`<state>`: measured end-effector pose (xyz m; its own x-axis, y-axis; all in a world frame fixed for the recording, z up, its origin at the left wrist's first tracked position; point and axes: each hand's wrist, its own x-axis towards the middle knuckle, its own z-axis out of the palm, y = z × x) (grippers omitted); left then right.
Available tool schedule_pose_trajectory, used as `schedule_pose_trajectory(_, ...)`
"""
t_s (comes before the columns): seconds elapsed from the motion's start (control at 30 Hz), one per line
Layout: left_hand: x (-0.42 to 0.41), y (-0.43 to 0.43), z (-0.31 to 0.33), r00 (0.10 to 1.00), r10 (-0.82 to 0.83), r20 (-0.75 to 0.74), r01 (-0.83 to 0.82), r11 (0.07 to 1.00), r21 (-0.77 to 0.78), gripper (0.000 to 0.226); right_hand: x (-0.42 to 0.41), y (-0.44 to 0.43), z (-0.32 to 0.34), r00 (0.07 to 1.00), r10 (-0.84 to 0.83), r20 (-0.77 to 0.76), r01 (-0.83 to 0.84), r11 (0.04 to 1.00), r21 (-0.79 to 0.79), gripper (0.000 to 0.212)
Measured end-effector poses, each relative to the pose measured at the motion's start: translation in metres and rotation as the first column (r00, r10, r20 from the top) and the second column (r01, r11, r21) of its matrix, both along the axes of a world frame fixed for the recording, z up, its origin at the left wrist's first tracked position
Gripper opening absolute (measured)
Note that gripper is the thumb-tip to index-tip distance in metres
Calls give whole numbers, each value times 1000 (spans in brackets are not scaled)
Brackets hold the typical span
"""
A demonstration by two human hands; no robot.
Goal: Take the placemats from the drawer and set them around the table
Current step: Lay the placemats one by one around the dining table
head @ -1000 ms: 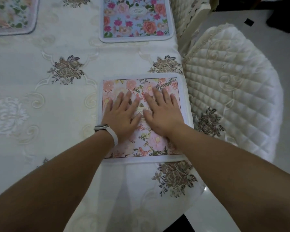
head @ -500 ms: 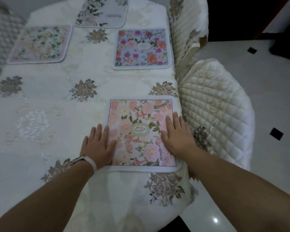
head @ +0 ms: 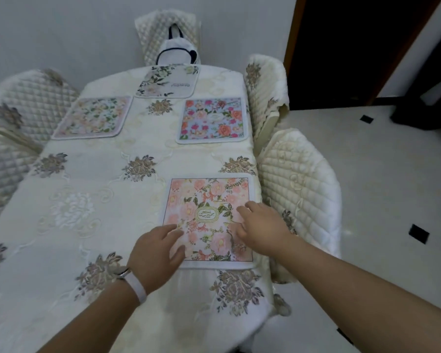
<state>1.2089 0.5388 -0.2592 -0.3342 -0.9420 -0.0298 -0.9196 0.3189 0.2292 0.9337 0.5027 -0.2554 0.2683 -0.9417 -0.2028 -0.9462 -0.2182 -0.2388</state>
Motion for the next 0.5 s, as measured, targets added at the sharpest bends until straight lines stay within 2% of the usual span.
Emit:
schedule_pose_trajectory(0.13, -25, 6, 18, 994, -77, -71, 73, 995, -69, 42, -13, 32, 25, 999, -40, -4, 39, 997, -59, 48)
schedule_pose_trajectory(0.3, -34, 24, 28, 991, -128, -31, 128, 992, 2, 58, -25, 86, 52, 990, -140, -9, 138, 985, -106, 46)
schedule_pose_trajectory(0.4, -34, 41, 33, 987, -160, -32, 160, 987, -9, 60, -26, 123, 64, 981, -193, -23, 188, 972, -140, 39)
schedule_pose_trajectory(0.5, -37, 58, 39, 978, -204, -50, 203, 979, -30, 62, -30, 159, 71, 963, -269, -22, 264, 955, -136, 40)
